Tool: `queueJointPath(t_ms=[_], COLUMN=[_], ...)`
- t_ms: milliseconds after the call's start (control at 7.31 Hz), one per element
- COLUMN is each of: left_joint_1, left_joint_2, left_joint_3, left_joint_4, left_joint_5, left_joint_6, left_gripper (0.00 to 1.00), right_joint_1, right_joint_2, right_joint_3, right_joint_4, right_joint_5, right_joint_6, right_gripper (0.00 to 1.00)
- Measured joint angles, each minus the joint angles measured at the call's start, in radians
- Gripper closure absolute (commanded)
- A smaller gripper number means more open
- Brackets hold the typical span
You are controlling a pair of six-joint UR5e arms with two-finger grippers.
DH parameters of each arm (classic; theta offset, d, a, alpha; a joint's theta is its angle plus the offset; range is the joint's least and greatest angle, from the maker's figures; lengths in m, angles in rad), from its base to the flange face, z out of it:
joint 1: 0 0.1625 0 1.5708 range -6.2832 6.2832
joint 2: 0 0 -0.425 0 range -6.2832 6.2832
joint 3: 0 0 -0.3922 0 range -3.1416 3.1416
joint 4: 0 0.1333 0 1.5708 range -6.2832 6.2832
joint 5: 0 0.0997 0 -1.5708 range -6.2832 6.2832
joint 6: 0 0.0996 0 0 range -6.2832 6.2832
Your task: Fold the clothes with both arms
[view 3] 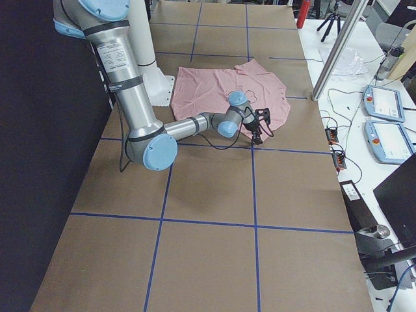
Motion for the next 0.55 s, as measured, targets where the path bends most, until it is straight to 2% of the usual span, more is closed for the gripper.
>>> queueJointPath(t_ms=[137,274,411,547], left_joint_1=[0.000,0.000,0.000,0.000], left_joint_2=[0.000,0.000,0.000,0.000], left_joint_3=[0.000,0.000,0.000,0.000], left_joint_4=[0.000,0.001,0.001,0.001], left_joint_5=[0.000,0.000,0.000,0.000], left_joint_6=[0.000,0.002,0.003,0.005], left_gripper=[0.00,0.00,0.00,0.00], right_joint_1=[0.000,0.001,0.001,0.003], right_joint_2=[-0.004,-0.007,-0.009,-0.007], right_joint_3=[-0.001,-0.004,-0.009,-0.013], right_joint_4=[0.001,0.001,0.001,0.001], right_joint_5=[0.000,0.000,0.000,-0.001], right_joint_6=[-0.002,-0.002,0.001,0.002], right_gripper=[0.54,0.86,1.00,1.00])
